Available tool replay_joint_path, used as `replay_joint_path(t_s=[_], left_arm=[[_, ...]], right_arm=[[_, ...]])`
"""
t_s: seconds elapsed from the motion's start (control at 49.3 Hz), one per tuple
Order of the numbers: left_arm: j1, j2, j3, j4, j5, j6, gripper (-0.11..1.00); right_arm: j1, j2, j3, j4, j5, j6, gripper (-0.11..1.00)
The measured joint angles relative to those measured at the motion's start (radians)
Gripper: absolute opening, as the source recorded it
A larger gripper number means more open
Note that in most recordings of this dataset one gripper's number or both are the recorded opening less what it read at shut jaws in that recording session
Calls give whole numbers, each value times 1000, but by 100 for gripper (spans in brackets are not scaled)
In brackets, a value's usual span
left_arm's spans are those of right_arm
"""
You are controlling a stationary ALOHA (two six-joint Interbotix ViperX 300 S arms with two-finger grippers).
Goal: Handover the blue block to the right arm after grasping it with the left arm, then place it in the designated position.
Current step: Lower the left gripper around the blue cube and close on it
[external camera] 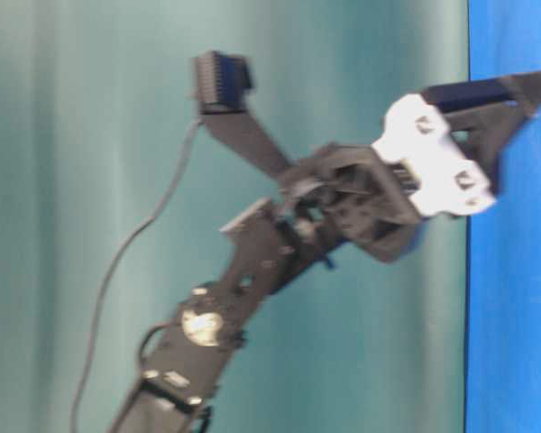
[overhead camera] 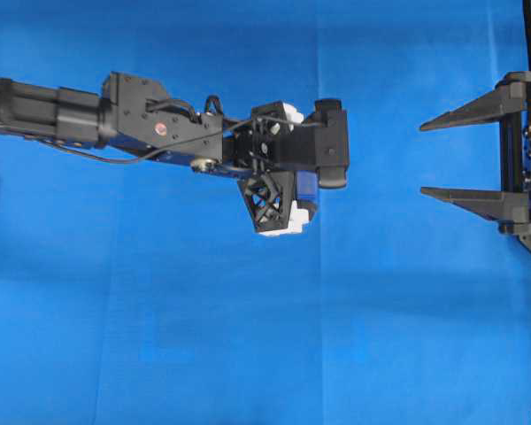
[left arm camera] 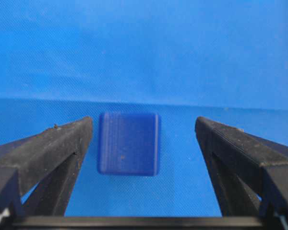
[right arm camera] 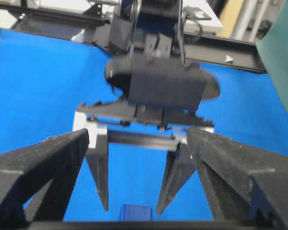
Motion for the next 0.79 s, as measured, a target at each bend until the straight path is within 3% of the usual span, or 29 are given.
replay_joint_path(t_s=[0.304,0.79], left_arm=[[8,67,52,0,-104,-3,91],[18,107,55,0,-138,-2,90]], right_arm=[[0,8,-2,0,0,0,95],[0,12,-2,0,-2,0,95]])
